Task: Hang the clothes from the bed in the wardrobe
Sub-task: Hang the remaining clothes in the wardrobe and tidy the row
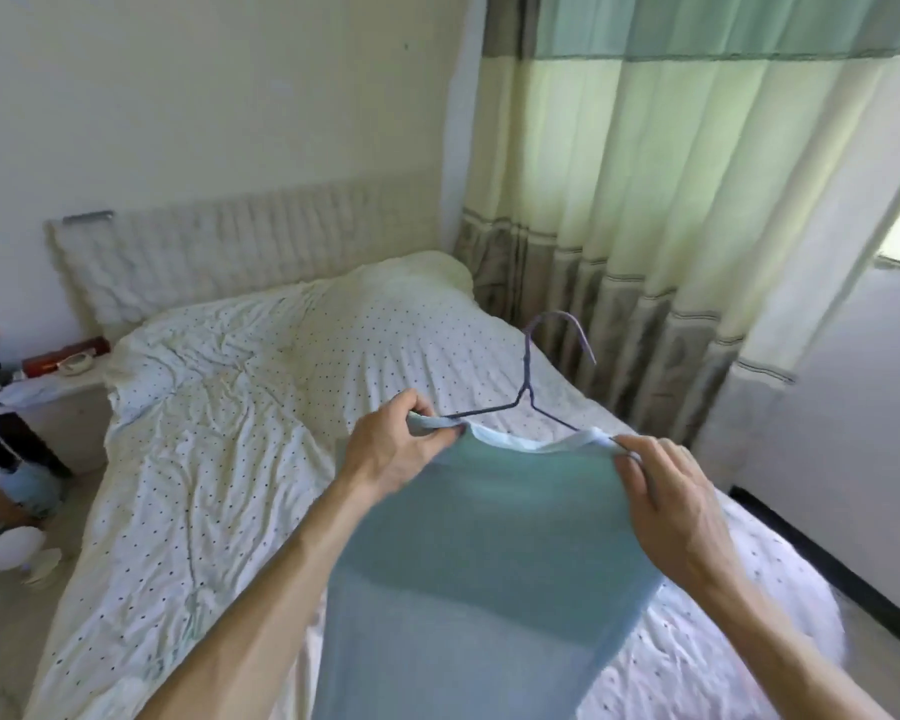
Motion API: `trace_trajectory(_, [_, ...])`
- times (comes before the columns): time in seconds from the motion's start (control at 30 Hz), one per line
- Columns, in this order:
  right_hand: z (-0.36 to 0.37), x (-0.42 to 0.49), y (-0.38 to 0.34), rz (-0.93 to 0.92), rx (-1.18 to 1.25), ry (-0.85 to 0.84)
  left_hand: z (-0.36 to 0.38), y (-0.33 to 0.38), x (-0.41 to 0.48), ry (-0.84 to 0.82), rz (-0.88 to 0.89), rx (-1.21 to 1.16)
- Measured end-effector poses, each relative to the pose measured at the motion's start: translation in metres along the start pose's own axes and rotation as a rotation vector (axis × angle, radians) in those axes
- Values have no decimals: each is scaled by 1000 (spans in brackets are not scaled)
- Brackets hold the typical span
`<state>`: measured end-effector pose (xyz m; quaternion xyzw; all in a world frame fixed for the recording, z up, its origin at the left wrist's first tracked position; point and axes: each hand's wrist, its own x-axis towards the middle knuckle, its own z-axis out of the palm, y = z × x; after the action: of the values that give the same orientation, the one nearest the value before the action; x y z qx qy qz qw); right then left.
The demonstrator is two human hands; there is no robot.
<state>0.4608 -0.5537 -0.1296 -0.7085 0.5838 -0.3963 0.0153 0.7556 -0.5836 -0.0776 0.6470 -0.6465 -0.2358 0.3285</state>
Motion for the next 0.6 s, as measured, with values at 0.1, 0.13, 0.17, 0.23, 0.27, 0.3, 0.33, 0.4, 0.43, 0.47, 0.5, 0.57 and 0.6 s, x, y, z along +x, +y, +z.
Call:
trace_trajectory(0.1, [-82,3,44,72,-103,150,32,91,12,-186,156,-44])
trace_trajectory(0.13, [-115,-1,62,104,-143,202,49,128,14,-250,221,-39])
trace_trajectory(0.17, [-133,-1,72,114,-156,230,56,151,16,-296,267,-30])
trace_trajectory(0.23, [-181,-9,93,164,-189,283,83,208,17,-410,377,-23])
trace_trajectory(0.27, [-204,-13,101,188,-205,303,98,235,16,-458,430,-25])
trace_trajectory(0.3, [-225,-19,110,207,-223,321,112,262,13,-507,478,-36])
trace_trajectory(0.33, [-245,-26,116,225,-243,333,126,288,9,-555,524,-56])
trace_trajectory(0.4, [-281,-40,129,270,-283,355,151,336,-1,-652,600,-118])
trace_trajectory(0.43, [-297,-48,135,289,-305,375,162,358,-6,-700,634,-135])
trace_trajectory(0.47, [-313,-56,140,304,-330,399,173,378,-11,-751,669,-134])
trace_trajectory(0.5, [-328,-63,146,319,-361,428,183,396,-16,-808,700,-131])
trace_trajectory(0.57, [-357,-78,154,368,-431,483,204,427,-26,-935,743,-158])
trace_trajectory(0.6, [-370,-87,157,407,-468,506,216,441,-30,-1004,756,-182])
